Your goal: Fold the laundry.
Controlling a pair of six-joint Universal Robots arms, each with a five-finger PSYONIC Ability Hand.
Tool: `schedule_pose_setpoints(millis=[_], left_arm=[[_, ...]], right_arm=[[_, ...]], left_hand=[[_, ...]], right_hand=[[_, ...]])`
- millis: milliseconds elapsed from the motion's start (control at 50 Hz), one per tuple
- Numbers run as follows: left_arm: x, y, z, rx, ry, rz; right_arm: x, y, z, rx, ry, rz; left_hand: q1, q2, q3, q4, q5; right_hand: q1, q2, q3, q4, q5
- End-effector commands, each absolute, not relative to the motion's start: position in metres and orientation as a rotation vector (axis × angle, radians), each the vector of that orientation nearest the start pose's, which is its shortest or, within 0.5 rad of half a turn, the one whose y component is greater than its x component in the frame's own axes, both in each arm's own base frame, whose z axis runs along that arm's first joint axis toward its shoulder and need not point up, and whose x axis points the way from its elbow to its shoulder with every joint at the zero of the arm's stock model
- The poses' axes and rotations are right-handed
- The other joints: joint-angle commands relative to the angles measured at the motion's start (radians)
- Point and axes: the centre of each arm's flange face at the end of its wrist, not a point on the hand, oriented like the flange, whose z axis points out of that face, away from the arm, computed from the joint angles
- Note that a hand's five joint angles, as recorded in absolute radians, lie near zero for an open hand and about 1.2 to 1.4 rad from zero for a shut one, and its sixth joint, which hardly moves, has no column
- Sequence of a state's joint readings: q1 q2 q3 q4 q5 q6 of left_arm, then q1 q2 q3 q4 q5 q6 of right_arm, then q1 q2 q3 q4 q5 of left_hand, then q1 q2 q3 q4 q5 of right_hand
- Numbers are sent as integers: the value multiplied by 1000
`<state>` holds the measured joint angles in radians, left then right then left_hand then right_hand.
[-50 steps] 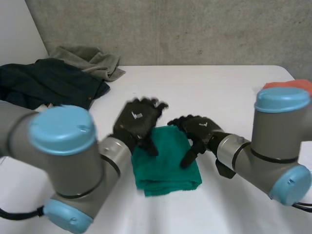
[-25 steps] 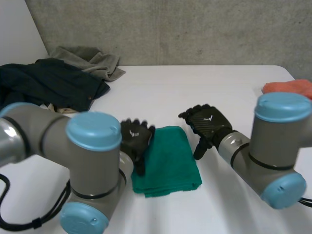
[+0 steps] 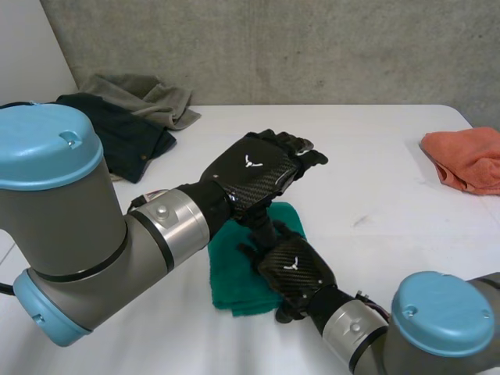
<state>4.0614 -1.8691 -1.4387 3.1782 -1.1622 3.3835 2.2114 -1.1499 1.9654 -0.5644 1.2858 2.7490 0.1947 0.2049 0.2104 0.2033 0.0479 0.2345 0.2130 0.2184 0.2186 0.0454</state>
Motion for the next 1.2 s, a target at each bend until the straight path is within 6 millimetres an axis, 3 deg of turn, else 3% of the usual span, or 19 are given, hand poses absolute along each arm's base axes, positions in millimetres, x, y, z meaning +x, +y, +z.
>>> schedule_pose_setpoints(millis=[20, 180, 520, 660, 760, 900, 1040, 1120, 1200], left_arm=[[-348, -180, 252, -1179, -1631, 1610], [-348, -180, 252, -1177, -1631, 1607], [-348, -179, 253, -1171, -1631, 1608], [-347, -179, 253, -1170, -1634, 1608], [-347, -180, 254, -1169, -1632, 1612], [-345, -179, 261, -1163, -1613, 1635], [-342, -179, 272, -1150, -1593, 1666], [-342, -179, 272, -1151, -1591, 1666], [-343, -180, 274, -1148, -1586, 1671]], right_arm=[[317, -164, 97, -1406, 1775, -1697], [324, -176, 99, -1392, 1719, -1797], [340, -197, 101, -1353, 1694, -1838], [347, -207, 96, -1353, 1701, -1835], [347, -214, 99, -1355, 1729, -1815], [343, -219, 112, -1332, 1736, -1861], [301, -275, 132, -1206, 1852, -2004], [285, -301, 149, -1168, 1823, -2100], [265, -340, 174, -1096, 1787, -2224]], left_hand=[[-5, -15, -20, -13, -32], [-5, -15, -20, -13, -32], [1, -9, -15, -7, -26], [1, -9, -15, -7, -26], [1, -9, -15, -7, -26], [1, -9, -15, -7, -26], [1, -9, -15, -7, -26], [-2, -12, -17, -10, -29], [-2, -12, -17, -10, -29]], right_hand=[[74, 95, 90, 89, 88], [264, 286, 280, 280, 279], [285, 306, 301, 301, 299], [590, 611, 606, 606, 605], [1160, 1182, 1176, 1176, 1175], [1162, 1183, 1178, 1178, 1176], [1162, 1183, 1178, 1178, 1176], [1162, 1183, 1178, 1178, 1176], [1162, 1183, 1178, 1178, 1176]])
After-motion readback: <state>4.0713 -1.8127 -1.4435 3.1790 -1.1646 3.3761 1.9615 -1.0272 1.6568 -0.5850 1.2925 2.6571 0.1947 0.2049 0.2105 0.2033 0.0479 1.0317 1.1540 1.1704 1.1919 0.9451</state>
